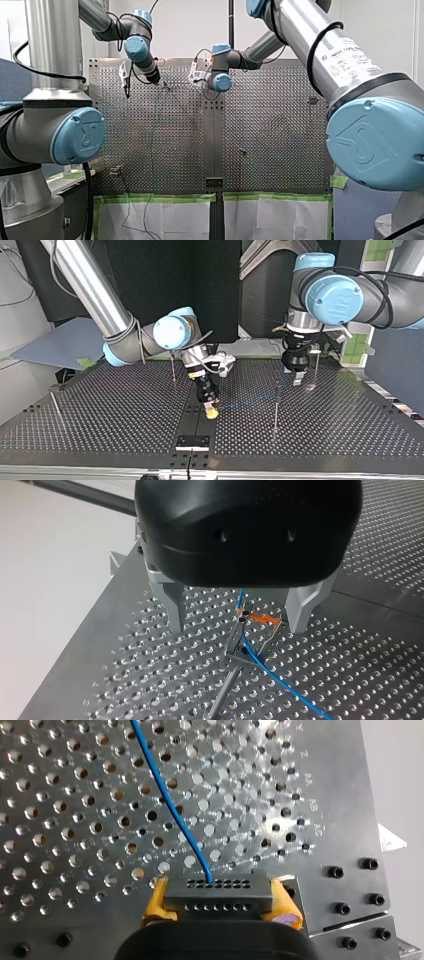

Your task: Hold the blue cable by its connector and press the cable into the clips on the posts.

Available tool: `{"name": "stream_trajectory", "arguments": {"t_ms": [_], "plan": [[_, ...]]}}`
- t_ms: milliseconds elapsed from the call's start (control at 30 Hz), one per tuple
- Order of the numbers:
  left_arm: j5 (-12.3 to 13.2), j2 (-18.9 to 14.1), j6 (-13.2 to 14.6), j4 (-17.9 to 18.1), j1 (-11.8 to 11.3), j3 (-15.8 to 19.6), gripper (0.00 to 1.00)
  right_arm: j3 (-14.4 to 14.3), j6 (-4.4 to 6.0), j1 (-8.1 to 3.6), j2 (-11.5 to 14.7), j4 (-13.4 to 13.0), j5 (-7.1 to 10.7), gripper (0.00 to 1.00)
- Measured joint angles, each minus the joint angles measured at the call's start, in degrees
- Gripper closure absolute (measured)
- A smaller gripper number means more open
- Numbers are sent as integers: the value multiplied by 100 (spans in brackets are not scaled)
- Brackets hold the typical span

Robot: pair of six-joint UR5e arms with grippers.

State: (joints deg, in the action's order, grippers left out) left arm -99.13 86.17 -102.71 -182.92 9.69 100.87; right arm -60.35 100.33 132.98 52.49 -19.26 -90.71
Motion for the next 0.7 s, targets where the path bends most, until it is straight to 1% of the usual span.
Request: {"name": "stream_trajectory", "arguments": {"t_ms": [67,167,400,700], "plan": [[8,-1,105,5,22,0,0,0,9,-13,1,10,-14,100],[50,3,166,14,58,0,0,0,28,-22,4,20,-35,100],[114,75,103,58,145,0,0,0,40,-28,10,26,-51,100],[76,134,63,56,219,0,0,-1,41,-30,17,28,-53,100]]}}
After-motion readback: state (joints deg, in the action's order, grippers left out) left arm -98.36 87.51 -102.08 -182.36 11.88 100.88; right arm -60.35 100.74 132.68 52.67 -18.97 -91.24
